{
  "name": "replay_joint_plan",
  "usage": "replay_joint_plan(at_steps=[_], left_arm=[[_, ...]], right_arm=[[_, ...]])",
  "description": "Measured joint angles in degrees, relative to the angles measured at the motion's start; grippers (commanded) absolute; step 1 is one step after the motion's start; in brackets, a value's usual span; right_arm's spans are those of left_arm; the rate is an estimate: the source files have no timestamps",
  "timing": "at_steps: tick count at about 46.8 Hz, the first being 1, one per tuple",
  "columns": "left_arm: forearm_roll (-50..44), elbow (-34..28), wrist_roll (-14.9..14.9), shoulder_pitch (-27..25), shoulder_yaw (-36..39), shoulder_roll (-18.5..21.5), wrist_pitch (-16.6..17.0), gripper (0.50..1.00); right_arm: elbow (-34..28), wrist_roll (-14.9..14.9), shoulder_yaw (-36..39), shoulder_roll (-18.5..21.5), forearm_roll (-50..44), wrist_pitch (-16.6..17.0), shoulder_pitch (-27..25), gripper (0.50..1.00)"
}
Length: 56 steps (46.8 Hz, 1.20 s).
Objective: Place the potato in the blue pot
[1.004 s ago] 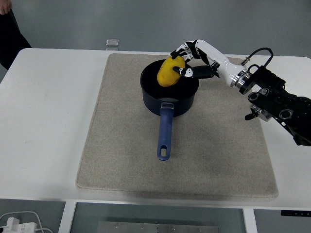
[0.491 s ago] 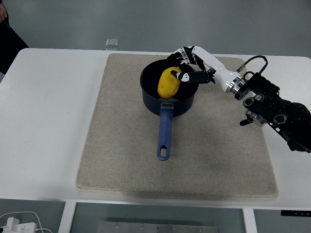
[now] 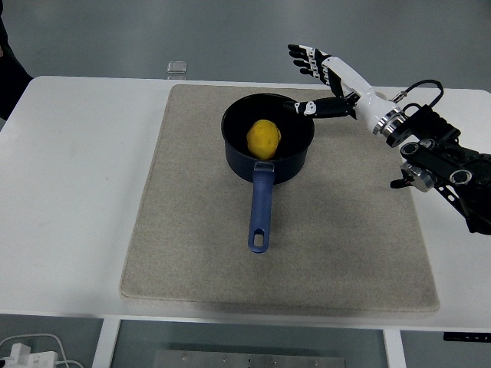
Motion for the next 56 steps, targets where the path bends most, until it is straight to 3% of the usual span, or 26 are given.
replay_joint_plan(at_steps=[16,25,31,37,45,52,56], left_arm=[[0.0,0.0,0.0,0.0,0.0,0.0,0.0,0.996],[0.0,0.0,0.0,0.0,-0.1,0.0,0.2,0.996],[0.0,0.0,0.0,0.0,-0.1,0.0,0.3,0.996],[0.0,0.0,0.0,0.0,-0.1,0.0,0.3,0.996],[0.0,0.0,0.0,0.0,0.0,0.0,0.3,0.996],[0.0,0.0,0.0,0.0,0.0,0.0,0.3,0.996],[0.0,0.0,0.0,0.1,-0.1,0.0,0.3,0.996]], right_arm=[[0.0,-6.4,8.0,-3.3,18.4,3.6,-2.3,0.926],[-0.1,-10.9,11.8,-2.4,29.8,2.9,-3.5,0.926],[-0.4,-11.8,15.7,-1.5,35.4,1.7,-3.9,0.926],[-0.6,-11.9,19.0,0.1,36.7,-0.1,-4.2,0.926],[-1.4,-12.1,23.8,1.9,37.3,-0.3,-5.5,0.926],[-1.8,-15.9,26.1,3.9,37.6,-0.3,-6.5,0.926],[-2.3,-16.3,26.1,4.6,37.6,-0.3,-6.6,0.926]])
